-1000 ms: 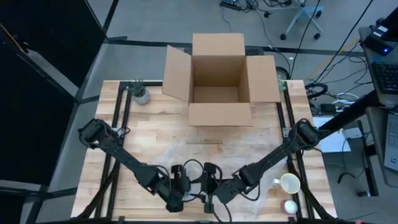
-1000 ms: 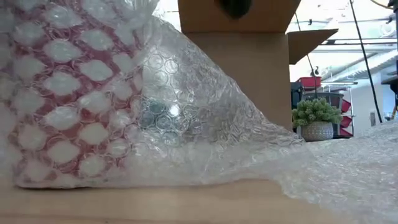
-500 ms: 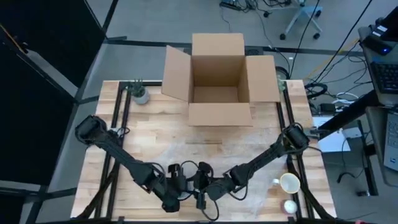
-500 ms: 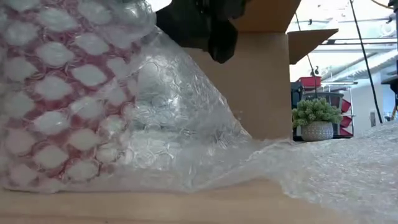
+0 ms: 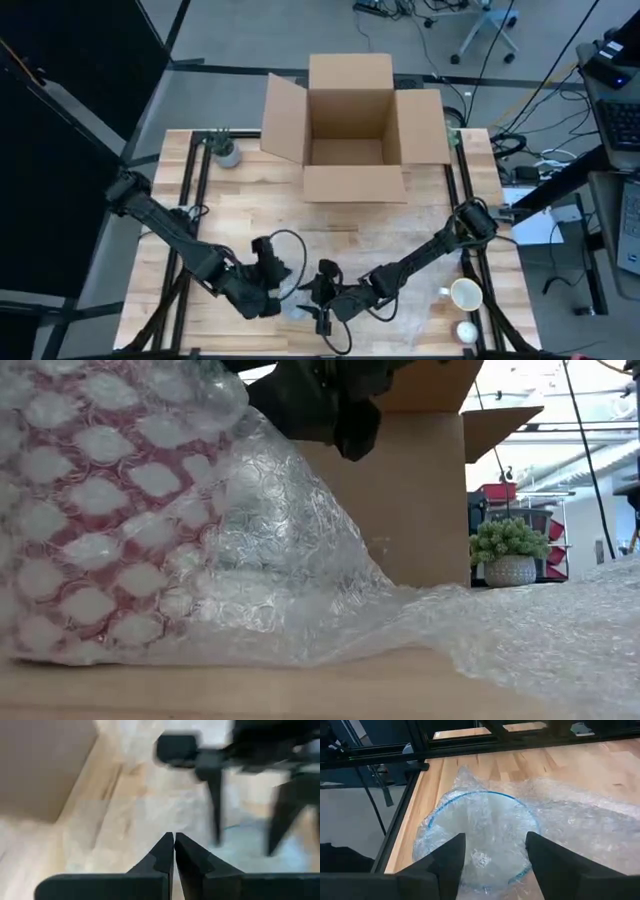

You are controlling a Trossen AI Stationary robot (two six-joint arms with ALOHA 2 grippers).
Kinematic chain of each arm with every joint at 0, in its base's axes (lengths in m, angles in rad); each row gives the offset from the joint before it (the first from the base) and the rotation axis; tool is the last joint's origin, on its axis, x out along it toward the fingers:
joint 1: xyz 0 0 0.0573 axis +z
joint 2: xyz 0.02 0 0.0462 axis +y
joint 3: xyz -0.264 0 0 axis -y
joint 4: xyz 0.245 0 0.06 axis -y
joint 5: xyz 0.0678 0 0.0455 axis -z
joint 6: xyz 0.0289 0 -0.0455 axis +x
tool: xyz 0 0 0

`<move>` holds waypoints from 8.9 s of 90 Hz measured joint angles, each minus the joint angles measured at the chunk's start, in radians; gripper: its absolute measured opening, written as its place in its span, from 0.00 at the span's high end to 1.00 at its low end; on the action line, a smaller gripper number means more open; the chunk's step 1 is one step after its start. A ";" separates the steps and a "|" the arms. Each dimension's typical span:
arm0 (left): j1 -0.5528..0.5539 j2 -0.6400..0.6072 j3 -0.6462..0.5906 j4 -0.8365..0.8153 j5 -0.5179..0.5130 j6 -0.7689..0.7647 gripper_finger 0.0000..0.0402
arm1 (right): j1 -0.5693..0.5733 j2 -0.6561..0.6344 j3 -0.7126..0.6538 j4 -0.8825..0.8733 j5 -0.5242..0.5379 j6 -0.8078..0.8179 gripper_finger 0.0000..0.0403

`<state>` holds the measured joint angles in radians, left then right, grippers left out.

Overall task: Wrap mug
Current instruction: Wrap the red patterned mug with the left transparent bubble wrap

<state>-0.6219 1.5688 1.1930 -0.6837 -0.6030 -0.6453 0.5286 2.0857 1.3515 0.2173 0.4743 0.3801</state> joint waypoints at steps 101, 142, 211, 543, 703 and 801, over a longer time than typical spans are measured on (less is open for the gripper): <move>-0.030 0.169 -0.106 0.348 0.245 0.060 0.99 | 0.034 -0.210 -0.004 -0.171 -0.004 -0.046 0.51; -0.026 0.173 -0.109 0.394 0.241 0.083 0.99 | -0.059 -0.086 0.154 -0.466 -0.117 0.227 0.51; -0.036 0.162 -0.113 0.423 0.196 0.092 0.99 | -0.069 0.194 0.654 -1.067 -0.170 0.286 0.51; -0.080 0.125 -0.183 0.523 0.053 0.050 0.99 | -0.120 0.238 0.763 -1.132 -0.246 0.052 0.51; -0.079 0.127 -0.185 0.527 0.053 0.051 0.99 | -0.088 -0.037 0.476 -1.028 -0.113 0.177 0.51; -0.045 0.170 -0.119 0.549 0.098 0.118 0.99 | -0.084 0.098 0.395 -0.813 -0.195 0.177 0.51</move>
<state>-0.6670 1.7392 1.0744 -0.1348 -0.5051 -0.5273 0.4442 2.1840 1.7462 -0.5953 0.2798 0.5567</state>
